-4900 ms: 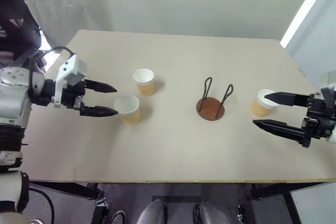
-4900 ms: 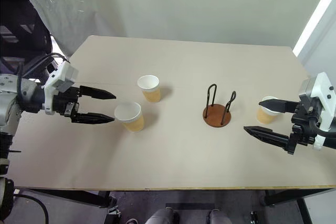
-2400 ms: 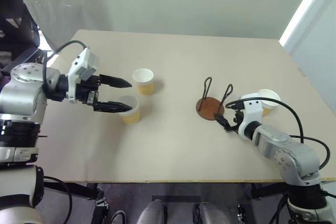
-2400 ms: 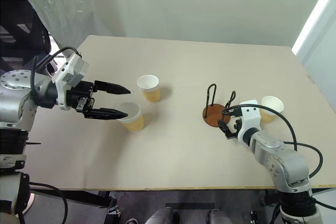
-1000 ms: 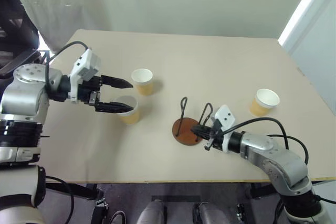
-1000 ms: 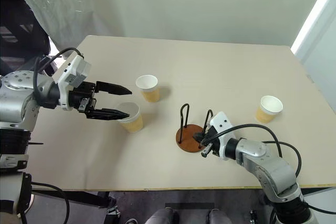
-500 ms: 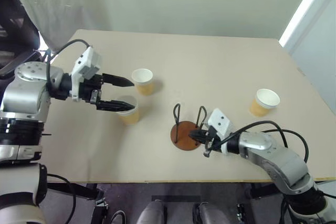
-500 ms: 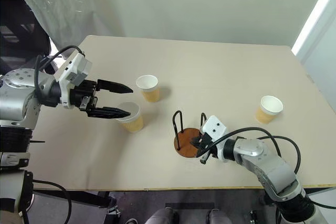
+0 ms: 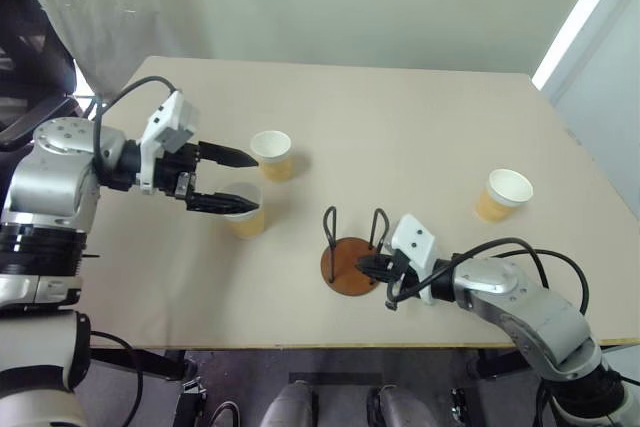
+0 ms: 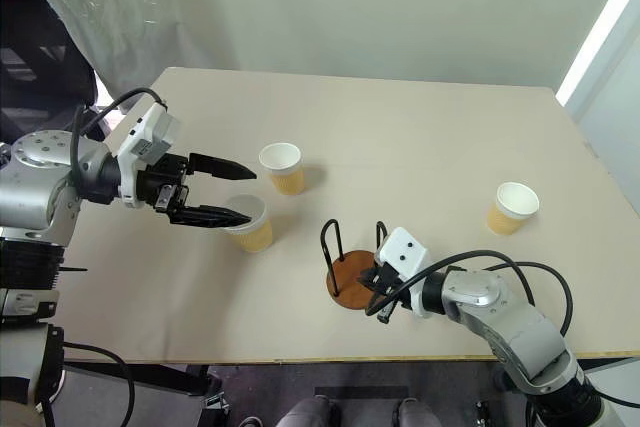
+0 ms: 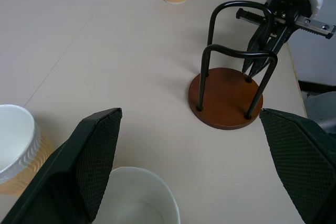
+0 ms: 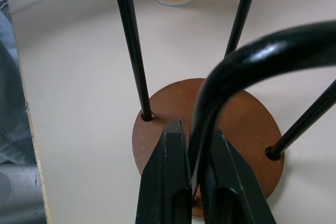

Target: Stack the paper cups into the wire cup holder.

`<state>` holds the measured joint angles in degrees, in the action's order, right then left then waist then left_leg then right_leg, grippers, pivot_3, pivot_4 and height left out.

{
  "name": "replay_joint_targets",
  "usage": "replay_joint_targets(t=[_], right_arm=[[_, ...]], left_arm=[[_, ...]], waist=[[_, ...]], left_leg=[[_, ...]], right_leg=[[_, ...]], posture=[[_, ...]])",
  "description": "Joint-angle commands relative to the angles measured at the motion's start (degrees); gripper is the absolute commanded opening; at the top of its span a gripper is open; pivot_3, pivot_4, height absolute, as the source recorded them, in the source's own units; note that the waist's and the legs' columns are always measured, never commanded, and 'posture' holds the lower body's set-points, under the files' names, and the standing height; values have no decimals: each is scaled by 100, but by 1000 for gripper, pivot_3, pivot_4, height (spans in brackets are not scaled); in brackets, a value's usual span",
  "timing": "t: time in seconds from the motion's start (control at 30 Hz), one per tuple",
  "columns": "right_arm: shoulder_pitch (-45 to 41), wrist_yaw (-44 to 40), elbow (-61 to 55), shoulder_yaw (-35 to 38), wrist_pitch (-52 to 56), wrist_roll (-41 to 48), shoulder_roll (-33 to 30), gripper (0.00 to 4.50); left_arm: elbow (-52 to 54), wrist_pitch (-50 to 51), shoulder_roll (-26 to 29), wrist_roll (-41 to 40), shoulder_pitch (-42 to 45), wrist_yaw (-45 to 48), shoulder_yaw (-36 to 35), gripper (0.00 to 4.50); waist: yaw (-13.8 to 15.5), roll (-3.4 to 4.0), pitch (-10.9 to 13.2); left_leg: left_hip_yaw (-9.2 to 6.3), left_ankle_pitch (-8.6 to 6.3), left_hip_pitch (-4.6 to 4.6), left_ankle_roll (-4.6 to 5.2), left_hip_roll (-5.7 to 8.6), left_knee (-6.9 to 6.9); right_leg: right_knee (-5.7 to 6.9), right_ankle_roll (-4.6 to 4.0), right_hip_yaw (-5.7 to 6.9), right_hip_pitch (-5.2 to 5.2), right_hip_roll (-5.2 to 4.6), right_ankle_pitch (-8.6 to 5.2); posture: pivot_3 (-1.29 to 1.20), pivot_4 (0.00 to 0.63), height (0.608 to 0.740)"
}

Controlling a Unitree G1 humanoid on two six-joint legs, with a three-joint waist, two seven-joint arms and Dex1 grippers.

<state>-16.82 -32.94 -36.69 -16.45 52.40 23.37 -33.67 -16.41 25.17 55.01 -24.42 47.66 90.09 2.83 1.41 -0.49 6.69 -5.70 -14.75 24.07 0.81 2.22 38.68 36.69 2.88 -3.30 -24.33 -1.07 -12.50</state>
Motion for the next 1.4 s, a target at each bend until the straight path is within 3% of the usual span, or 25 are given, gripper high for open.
replay_joint_targets(t=[0.03, 0.37, 0.53, 0.63, 0.77, 0.9, 0.97, 1.07, 1.2, 1.4], right_arm=[[5, 12, -222, -11, 74, 45, 19, 776], [24, -254, -335, 109, 210, 227, -223, 4110], [157, -610, -586, 542, 355, 533, -810, 4110], [481, -970, -808, 1107, 450, 765, -1478, 4110], [1264, -1506, -1003, 2118, 415, 990, -2412, 4110], [2136, -2421, -927, 3870, 338, 893, -3291, 4110], [2305, -2947, -758, 4715, 304, 843, -3626, 4110], [2231, -3395, -278, 5291, 38, 614, -4079, 4110], [1770, -3442, 780, 5100, -669, 156, -4663, 4110], [371, -2873, 2461, 3351, -1834, -580, -4731, 4110]], left_arm=[[29, -48, 46, 22, 135, 167, -63, 4500], [-88, -124, 56, 62, 165, 187, -48, 4500], [-261, -234, 29, 144, 257, 228, -34, 4500], [-483, -371, -2, 224, 390, 238, -18, 4500], [-679, -511, -75, 267, 513, 240, -9, 4500], [-677, -547, -171, 159, 501, 241, 10, 4500], [-524, -493, -224, 3, 423, 241, 69, 4500], [-341, -450, -283, -120, 311, 241, 140, 4500], [-182, -401, -342, -183, 208, 241, 114, 4500], [-116, -449, -433, -127, 156, 95, -5, 4500]], waist=[[0, 0, 0], [1, 0, 0], [14, -1, 0], [37, -1, 0], [51, -6, -2], [53, -4, -1], [53, -3, -1], [32, -3, -1], [22, 1, 2], [21, 6, 4]], left_leg=[[0, 0, 0, 0, 0, 0], [0, 0, 0, 0, 0, 0], [0, 0, 1, 0, 1, -1], [0, -1, 2, -1, 1, -7], [1, -1, 3, -6, 1, -29], [2, -4, 5, -15, -1, -49], [4, -10, 7, -24, 0, -54], [3, -22, 7, -43, 0, -56], [2, -15, 3, -30, -1, -56], [1, 3, 1, 5, -1, -50]], right_leg=[[0, 0, 0, 0, 0, 0], [0, 0, 0, 0, 0, 0], [-8, 0, 0, 3, 0, 0], [-13, 0, 0, 3, 0, 0], [-32, 0, -1, 5, -3, 0], [-50, 0, -1, 4, -2, 0], [-57, 0, -2, 3, -3, 0], [-63, 0, -4, 3, -2, 0], [-58, 0, -4, 2, -1, 0], [-56, 10, -4, 6, -2, 6]], posture=[[0, 150, 740], [0, 150, 740], [0, 150, 740], [0, 150, 740], [0, 150, 740], [0, 150, 740], [0, 150, 740], [0, 150, 740], [0, 150, 740], [0, 150, 740]])
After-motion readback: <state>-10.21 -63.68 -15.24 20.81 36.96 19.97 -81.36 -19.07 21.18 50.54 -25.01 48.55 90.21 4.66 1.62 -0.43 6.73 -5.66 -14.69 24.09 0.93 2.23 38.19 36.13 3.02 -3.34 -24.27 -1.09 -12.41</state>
